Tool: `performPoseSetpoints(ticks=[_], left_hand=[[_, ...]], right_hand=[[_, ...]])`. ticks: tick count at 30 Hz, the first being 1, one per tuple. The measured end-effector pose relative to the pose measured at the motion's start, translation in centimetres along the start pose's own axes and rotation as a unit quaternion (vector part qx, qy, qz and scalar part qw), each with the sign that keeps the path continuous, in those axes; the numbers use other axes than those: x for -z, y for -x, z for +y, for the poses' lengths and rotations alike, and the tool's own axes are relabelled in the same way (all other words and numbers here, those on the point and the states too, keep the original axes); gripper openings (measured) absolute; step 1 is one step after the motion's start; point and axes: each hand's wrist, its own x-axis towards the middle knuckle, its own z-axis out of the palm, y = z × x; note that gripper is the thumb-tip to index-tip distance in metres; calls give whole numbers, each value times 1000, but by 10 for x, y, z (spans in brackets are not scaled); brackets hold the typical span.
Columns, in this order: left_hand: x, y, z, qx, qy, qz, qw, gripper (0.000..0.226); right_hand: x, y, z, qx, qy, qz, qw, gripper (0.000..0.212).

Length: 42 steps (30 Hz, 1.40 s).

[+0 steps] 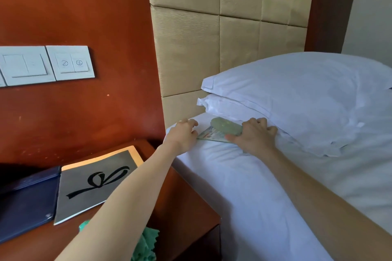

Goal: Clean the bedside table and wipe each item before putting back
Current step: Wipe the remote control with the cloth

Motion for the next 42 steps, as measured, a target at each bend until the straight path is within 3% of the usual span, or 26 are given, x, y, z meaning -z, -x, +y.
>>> performPoseSetpoints(ticks=[6,12,16,21,27,29,34,38,42], left_hand=[[-7,2,-11,1,43,43,998,38],[-10,16,-15,40,194,101,975,37],[7,33,-19,89,442,77,889,52],[33,69,-26,38,655,35,754,48],[76,126,-42,37,777,62,625,65],[90,149,-53,42,798,79,596,73],[107,202,-92,64,796,160,580,63],[124,233,-131,166,793,207,548,74],[141,256,-166,262,751,180,579,72]], right_hand=[[1,5,-8,11,15,48,999,52],[4,16,-13,120,4,163,979,45],[16,31,-31,152,-175,184,955,46],[28,69,-67,213,-320,137,913,41],[36,124,-129,241,-436,77,864,39],[40,143,-150,249,-458,56,852,39],[44,186,-196,320,-396,-27,860,58],[36,206,-213,362,-330,-101,866,67],[30,213,-201,375,-244,-154,881,66]])
